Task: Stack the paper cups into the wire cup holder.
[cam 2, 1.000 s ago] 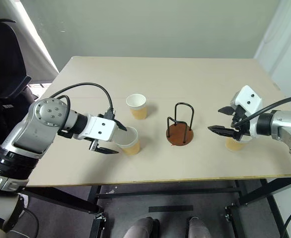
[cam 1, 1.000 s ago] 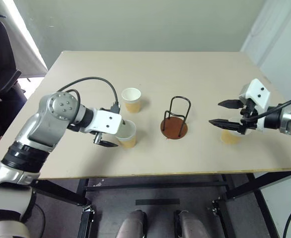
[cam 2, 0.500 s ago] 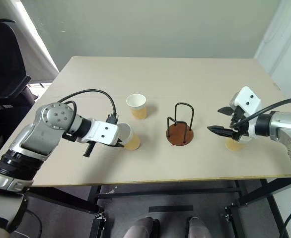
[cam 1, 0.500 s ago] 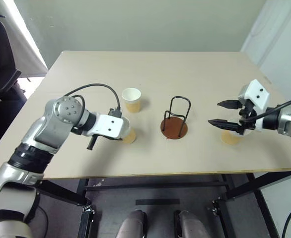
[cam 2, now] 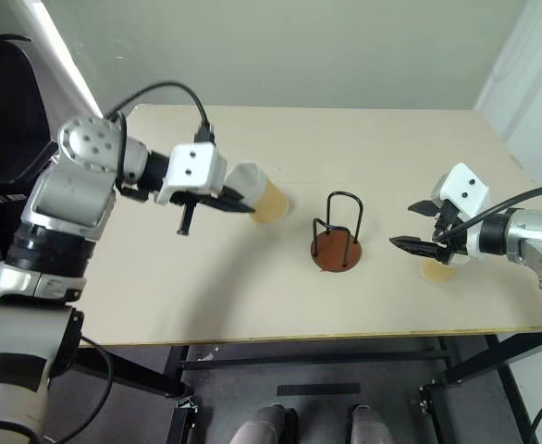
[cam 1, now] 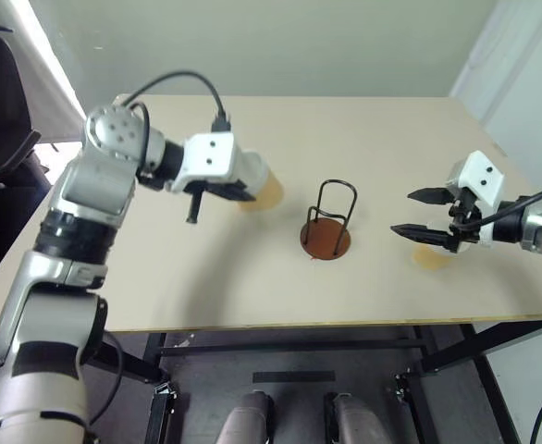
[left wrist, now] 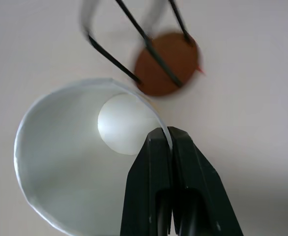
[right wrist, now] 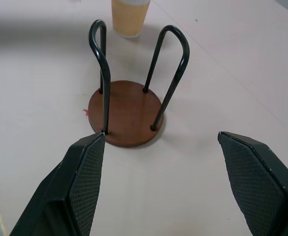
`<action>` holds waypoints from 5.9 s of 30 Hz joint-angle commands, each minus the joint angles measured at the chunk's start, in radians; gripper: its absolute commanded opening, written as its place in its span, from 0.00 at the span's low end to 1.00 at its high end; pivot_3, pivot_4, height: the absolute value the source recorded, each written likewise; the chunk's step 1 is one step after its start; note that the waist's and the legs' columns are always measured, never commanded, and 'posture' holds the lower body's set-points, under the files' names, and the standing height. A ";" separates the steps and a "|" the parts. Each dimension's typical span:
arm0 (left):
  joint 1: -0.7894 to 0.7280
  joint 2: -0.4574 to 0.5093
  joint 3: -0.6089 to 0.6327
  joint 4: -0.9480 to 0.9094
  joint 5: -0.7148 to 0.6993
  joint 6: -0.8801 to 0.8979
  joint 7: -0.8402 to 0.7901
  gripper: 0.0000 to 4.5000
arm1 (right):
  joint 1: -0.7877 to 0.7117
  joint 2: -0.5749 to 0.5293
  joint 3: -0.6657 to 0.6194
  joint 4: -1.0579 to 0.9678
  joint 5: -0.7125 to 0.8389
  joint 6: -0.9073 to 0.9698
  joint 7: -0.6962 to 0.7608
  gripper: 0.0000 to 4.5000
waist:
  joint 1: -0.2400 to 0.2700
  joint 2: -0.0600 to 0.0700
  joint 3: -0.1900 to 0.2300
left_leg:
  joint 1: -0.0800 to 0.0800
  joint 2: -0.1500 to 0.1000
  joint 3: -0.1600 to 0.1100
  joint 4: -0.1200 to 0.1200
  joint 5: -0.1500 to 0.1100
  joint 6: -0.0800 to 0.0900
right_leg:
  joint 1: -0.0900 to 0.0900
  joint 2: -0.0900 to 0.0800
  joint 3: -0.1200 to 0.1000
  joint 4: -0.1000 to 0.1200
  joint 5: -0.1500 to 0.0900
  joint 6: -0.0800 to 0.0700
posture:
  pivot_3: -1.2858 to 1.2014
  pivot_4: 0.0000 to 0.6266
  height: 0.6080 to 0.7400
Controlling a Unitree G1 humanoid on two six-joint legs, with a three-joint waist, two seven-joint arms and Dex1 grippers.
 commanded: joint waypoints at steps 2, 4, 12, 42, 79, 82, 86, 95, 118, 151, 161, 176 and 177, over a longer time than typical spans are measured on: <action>-0.088 -0.040 0.021 0.121 -0.010 -0.056 -0.013 0.01 | -0.009 -0.012 -0.018 -0.020 -0.009 -0.024 0.002 0.82 | 0.000 0.000 0.000 | 0.000 0.000 0.000 0.000 0.000 0.000 | 0.000 0.000 0.000 0.000 0.001 0.003 | 0.52 0.24 1.00; -0.129 -0.070 0.026 0.172 -0.021 -0.061 -0.024 0.01 | -0.008 -0.004 -0.016 -0.026 -0.012 -0.025 -0.007 0.82 | 0.000 0.000 0.000 | 0.000 0.000 0.000 0.000 0.000 0.000 | 0.000 0.000 0.000 0.000 0.002 0.004 | 0.52 0.24 1.00; -0.257 -0.175 0.048 0.307 -0.074 -0.033 -0.092 0.01 | 0.009 0.030 -0.021 -0.065 -0.017 -0.019 -0.052 0.82 | 0.002 0.000 0.000 | -0.001 0.000 0.000 0.001 -0.001 0.002 | 0.000 0.000 0.000 -0.001 0.005 0.010 | 0.52 0.24 1.00; -0.339 -0.341 -0.057 0.524 0.000 -0.236 -0.086 0.01 | 0.032 0.048 -0.097 -0.138 0.065 -0.003 -0.094 0.82 | 0.006 -0.001 0.000 | -0.002 0.000 0.002 0.004 0.000 0.002 | 0.001 0.000 0.001 -0.001 0.005 0.018 | 0.52 0.24 1.00; -0.356 -0.394 -0.076 0.608 0.049 -0.303 -0.102 0.61 | -0.012 -0.082 -0.211 -0.212 0.220 0.068 -0.072 0.82 | 0.013 -0.001 0.001 | -0.007 -0.001 0.004 0.017 -0.005 0.002 | 0.002 -0.001 0.002 0.000 0.002 0.025 | 0.52 0.24 1.00; -0.362 -0.400 -0.050 0.613 0.042 -0.295 -0.074 0.85 | -0.006 -0.083 -0.208 -0.211 0.211 0.063 -0.071 0.82 | 0.013 -0.001 0.001 | -0.007 -0.001 0.004 0.017 -0.005 0.002 | 0.001 -0.001 0.002 0.000 0.002 0.025 | 0.52 0.24 1.00; -0.371 -0.407 0.001 0.622 0.026 -0.269 -0.022 1.00 | -0.001 -0.084 -0.206 -0.208 0.206 0.059 -0.069 0.82 | 0.013 -0.001 0.001 | -0.007 -0.001 0.005 0.017 -0.005 0.002 | 0.002 -0.001 0.002 0.000 0.002 0.025 | 0.52 0.24 1.00; -0.371 -0.367 0.154 0.596 -0.059 -0.089 0.060 1.00 | 0.077 -0.148 -0.111 -0.152 0.068 -0.031 -0.018 0.82 | 0.013 -0.001 0.001 | -0.006 0.000 0.006 0.017 -0.005 0.001 | 0.001 -0.001 0.003 -0.001 0.001 0.026 | 0.52 0.24 1.00; -0.072 -0.208 0.226 0.137 -0.190 0.260 0.143 1.00 | 0.072 -0.271 0.046 0.166 -0.243 -0.340 0.228 0.82 | 0.015 -0.001 0.001 | -0.004 -0.001 0.006 0.018 -0.002 0.002 | 0.004 -0.002 0.003 0.001 0.002 0.024 | 0.52 0.24 1.00; -0.013 -0.167 0.222 0.065 -0.210 0.285 0.165 1.00 | -0.037 -0.139 0.210 0.360 -0.461 -0.491 0.274 0.54 | 0.011 -0.001 0.001 | 0.000 -0.001 0.006 0.017 -0.006 0.009 | 0.007 -0.002 0.003 0.000 0.001 0.019 | 0.52 0.24 1.00; -0.018 -0.141 0.217 0.092 -0.212 0.270 0.119 1.00 | -0.015 -0.143 0.175 0.299 -0.414 -0.448 0.297 0.01 | 0.011 -0.001 0.001 | 0.000 -0.001 0.005 0.017 -0.006 0.008 | 0.007 -0.001 0.003 0.000 -0.001 0.017 | 0.52 0.24 1.00; -0.023 -0.083 0.205 0.145 -0.205 0.258 0.019 1.00 | -0.303 -0.086 0.126 0.152 -0.245 -0.241 0.311 0.01 | 0.006 0.000 0.001 | -0.001 -0.001 0.003 0.016 -0.007 0.007 | 0.006 -0.001 0.002 0.000 -0.004 0.012 | 0.52 0.24 1.00; -0.017 -0.080 0.203 0.138 -0.208 0.259 0.005 1.00 | -0.345 -0.070 0.132 0.146 -0.235 -0.227 0.312 0.01 | 0.006 0.000 0.001 | -0.001 -0.001 0.003 0.016 -0.007 0.007 | 0.005 -0.001 0.002 0.000 -0.004 0.011 | 0.52 0.24 1.00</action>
